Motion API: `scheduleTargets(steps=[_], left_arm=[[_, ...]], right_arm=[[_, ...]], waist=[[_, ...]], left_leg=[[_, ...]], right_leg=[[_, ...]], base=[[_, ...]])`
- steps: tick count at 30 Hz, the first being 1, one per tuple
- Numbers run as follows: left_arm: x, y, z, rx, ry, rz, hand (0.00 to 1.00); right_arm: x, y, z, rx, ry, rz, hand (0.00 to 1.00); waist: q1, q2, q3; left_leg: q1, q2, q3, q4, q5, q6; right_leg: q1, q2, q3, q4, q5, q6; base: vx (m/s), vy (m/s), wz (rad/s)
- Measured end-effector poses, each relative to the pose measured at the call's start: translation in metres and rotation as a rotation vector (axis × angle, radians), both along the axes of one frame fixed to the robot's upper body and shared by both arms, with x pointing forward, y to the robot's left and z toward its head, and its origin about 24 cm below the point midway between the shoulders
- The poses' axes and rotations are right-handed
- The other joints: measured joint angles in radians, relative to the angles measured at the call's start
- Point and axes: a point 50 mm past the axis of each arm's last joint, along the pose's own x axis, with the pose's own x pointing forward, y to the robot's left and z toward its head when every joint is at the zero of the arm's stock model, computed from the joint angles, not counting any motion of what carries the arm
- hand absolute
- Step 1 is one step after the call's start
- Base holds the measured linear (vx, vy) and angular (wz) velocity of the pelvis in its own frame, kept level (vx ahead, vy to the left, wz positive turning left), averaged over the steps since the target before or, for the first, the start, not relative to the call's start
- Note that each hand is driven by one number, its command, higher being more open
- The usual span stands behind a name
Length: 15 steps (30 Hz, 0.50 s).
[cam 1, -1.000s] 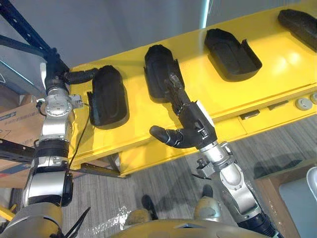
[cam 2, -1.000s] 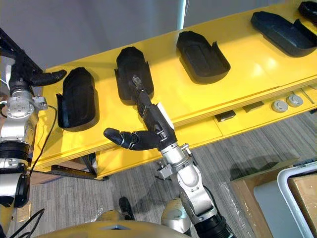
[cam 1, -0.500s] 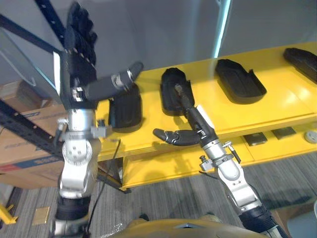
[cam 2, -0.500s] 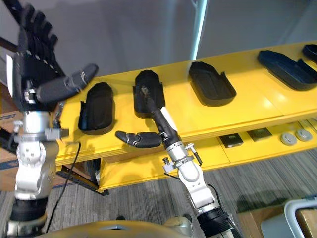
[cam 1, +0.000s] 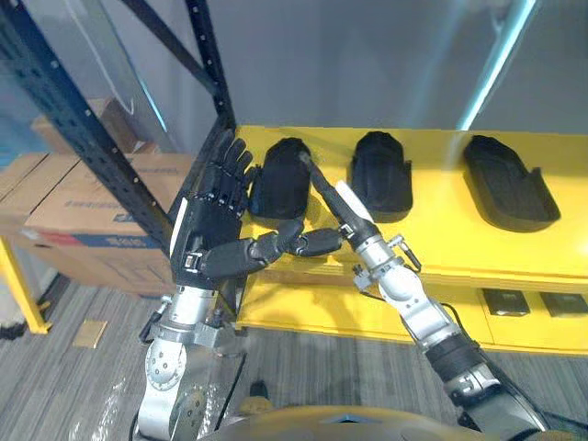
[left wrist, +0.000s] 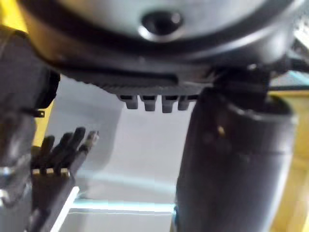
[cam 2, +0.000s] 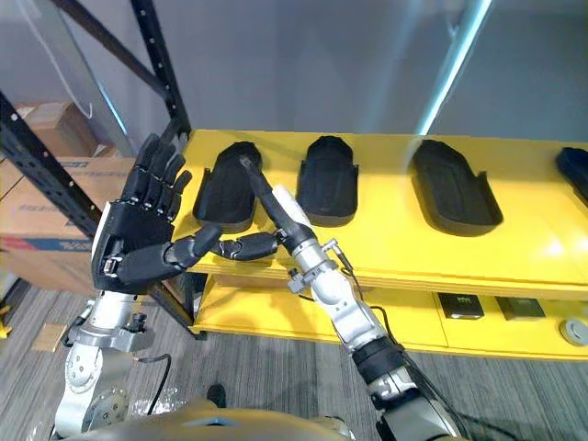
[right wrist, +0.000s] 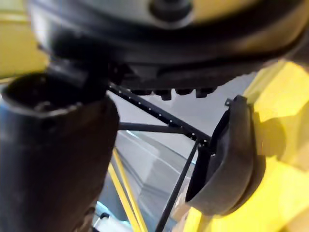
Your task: Walk over and take three plastic housings, then place them on the shelf
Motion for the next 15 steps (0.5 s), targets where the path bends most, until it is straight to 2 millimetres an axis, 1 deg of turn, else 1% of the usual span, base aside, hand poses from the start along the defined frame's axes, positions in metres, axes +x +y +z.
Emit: scheduleTargets(steps=[3,4,7,10,13,15], left_arm=[[-0.003,-0.006,0.001,-0.072,-0.033,-0.066,1.0],[-0.004,-0.011,0.002,-0.079,-0.058,-0.104,1.0],[-0.007,-0.021,0.003,-0.101,-0.075,-0.163,1.0],[-0.007,-0.024,0.003,-0.136,-0.069,-0.185,1.0],[-0.007,-0.026,0.003,-0.139,-0.068,-0.191,1.0],[-0.007,-0.027,0.003,-0.151,-0.067,-0.199,1.0]], right_arm=[[0.011,0.007,-0.001,-0.052,-0.017,-0.004,1.0],[0.017,0.008,-0.001,-0.087,-0.031,-0.017,1.0],[0.024,0.01,0.002,-0.102,-0.043,-0.015,1.0],[0.027,0.014,0.006,-0.142,-0.08,-0.002,1.0],[0.032,0.016,0.005,-0.211,-0.115,-0.004,1.0],[0.036,0.015,0.004,-0.247,-0.126,-0.008,1.0]], waist=[[0.021,-0.004,0.003],[0.029,-0.005,0.004],[0.031,-0.005,0.007],[0.03,-0.003,0.026],[0.031,0.001,0.036],[0.034,0.006,0.056]], left_leg=[[-0.011,-0.001,-0.017,0.0,0.007,0.001],[-0.019,-0.003,-0.028,-0.001,0.01,0.002],[-0.037,-0.004,-0.044,-0.001,0.019,0.003],[-0.036,-0.002,-0.046,-0.001,0.022,0.003],[-0.045,0.001,-0.047,-0.001,0.027,0.004],[-0.044,0.001,-0.051,-0.001,0.03,0.004]], right_leg=[[0.0,0.0,-0.019,0.002,-0.002,-0.002],[0.0,0.0,-0.029,0.003,-0.003,-0.003],[-0.011,0.0,-0.044,0.01,-0.006,-0.007],[-0.015,-0.002,-0.044,0.024,-0.012,-0.012],[-0.03,-0.003,-0.043,0.041,-0.021,-0.019],[-0.032,-0.007,-0.044,0.056,-0.031,-0.019]], base=[[-0.01,-0.002,0.21],[-0.02,-0.002,0.19],[-0.04,-0.001,0.16],[-0.04,-0.001,0.01],[-0.03,-0.005,-0.01],[-0.04,-0.014,0.06]])
